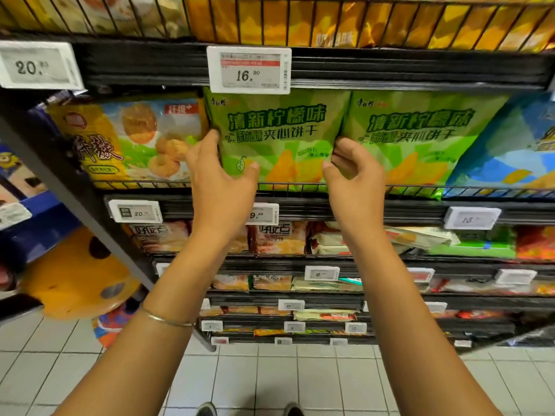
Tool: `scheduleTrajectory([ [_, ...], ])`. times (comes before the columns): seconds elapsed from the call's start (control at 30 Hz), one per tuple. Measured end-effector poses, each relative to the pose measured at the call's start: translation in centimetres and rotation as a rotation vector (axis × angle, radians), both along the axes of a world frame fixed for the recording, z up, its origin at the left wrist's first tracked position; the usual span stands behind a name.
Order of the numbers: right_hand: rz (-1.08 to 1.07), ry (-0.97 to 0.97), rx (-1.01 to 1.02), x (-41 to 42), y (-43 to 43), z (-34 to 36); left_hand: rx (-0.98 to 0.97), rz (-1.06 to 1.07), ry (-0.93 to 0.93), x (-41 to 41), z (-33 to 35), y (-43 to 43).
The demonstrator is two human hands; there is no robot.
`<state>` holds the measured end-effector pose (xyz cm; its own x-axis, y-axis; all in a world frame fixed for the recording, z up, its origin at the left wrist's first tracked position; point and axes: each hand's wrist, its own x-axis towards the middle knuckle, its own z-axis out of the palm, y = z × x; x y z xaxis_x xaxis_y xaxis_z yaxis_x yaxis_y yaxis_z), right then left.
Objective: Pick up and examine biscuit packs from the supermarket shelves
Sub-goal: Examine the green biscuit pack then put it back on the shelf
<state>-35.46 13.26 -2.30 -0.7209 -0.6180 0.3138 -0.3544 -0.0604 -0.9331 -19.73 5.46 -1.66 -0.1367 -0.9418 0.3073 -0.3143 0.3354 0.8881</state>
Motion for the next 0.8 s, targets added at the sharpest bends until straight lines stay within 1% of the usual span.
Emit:
scheduleTrajectory([
  [0.1,0.05,-0.033,-0.038,-0.2,0.1,0.1,0.013,-0.018,0.017,-0.4,0.6,0.3],
  [0.2,0.081,-0.04,-0.078,-0.4,0.2,0.7,-0.041,-0.021,0.054,-0.6,1.5,0.6],
  [0.3,0.111,-0.008,-0.121,-0.7,0.0,1.5,-0.063,-0.015,0.076,-0.7,2.5,0.5],
  [0.4,0.142,0.012,-0.116,-0.9,-0.1,1.6,-0.075,-0.009,0.068,-0.5,2.7,0.5],
  [0.47,0.171,0.007,-0.115,-1.1,0.2,1.2,-0.123,0.012,0.075,-0.3,2.4,0.7],
  [0.57,0.215,-0.027,-0.117,-1.5,0.2,0.9,-0.209,0.075,0.087,-0.4,2.1,0.9],
  [0.73,0.264,-0.078,-0.18,-1.8,0.2,0.4,-0.196,0.035,0.186,0.0,1.7,0.8],
  [0.8,0.283,-0.151,-0.243,-1.8,0.4,0.3,-0.216,0.04,0.202,0.3,1.8,0.7],
])
